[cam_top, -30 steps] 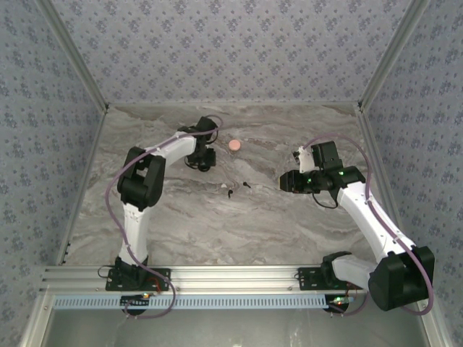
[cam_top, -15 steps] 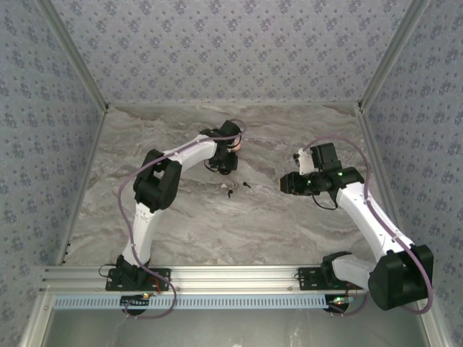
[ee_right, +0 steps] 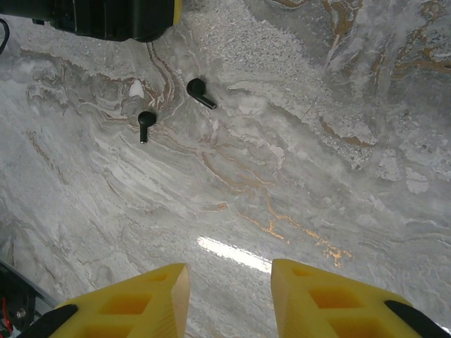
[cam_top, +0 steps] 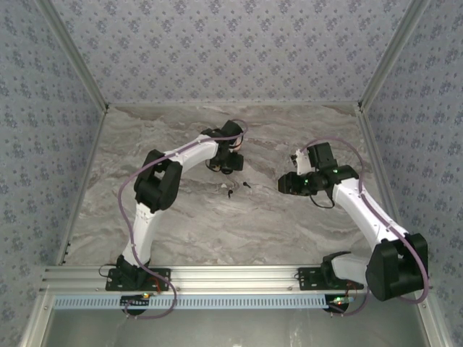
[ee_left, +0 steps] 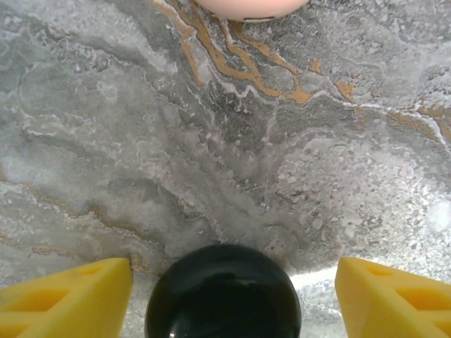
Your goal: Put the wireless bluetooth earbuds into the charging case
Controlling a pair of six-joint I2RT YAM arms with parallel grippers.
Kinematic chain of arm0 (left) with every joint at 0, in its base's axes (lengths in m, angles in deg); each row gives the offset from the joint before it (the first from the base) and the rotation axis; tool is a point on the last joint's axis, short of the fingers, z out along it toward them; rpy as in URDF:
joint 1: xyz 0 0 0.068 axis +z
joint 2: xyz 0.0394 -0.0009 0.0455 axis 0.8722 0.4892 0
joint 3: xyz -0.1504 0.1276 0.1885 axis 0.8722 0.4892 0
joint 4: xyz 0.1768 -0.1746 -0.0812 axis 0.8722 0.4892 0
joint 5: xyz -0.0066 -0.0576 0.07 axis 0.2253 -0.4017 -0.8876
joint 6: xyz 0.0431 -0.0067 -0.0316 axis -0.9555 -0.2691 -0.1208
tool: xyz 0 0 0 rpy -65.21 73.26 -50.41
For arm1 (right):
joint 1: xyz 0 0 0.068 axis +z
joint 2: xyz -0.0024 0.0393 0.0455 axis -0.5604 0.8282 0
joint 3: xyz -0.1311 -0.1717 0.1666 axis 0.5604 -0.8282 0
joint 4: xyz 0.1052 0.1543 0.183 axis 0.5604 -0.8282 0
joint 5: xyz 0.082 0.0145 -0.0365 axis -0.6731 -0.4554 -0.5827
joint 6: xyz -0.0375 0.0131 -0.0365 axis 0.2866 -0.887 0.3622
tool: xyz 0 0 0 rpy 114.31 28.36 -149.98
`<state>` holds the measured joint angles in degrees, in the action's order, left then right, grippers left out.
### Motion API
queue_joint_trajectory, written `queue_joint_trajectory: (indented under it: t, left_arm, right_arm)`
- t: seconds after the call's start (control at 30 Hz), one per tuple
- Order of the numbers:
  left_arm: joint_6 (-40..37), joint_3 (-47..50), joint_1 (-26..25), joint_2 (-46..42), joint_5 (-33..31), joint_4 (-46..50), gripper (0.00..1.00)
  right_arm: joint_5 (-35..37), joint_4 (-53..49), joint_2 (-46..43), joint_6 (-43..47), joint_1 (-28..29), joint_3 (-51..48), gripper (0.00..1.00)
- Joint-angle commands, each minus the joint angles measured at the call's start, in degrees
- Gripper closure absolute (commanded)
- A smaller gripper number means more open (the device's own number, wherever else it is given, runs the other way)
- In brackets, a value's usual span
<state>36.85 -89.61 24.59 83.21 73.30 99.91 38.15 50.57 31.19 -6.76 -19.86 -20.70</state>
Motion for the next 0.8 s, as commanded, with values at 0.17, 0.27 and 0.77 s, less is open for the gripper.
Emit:
queue_joint_trajectory:
  t: [0.17, 0.27, 0.77]
  left_arm:
    - [2.76, 10.21, 3.39, -15.24, 5.54, -6.06, 0.24]
    - [5.24, 17.94, 5.86, -21.38, 8.51, -11.42, 0.25]
    - [19.54, 44.17, 13.61, -31.50, 21.90, -34.77, 0.26]
  right_arm:
    - [-3.74, 4.00, 8.35, -1.22, 0.68, 4.79, 0.62]
    - [-4.49, 4.83, 13.16, -1.32, 1.50, 7.90, 0.62]
    - [-10.74, 2.87, 42.30, -1.80, 7.47, 34.36, 0.64]
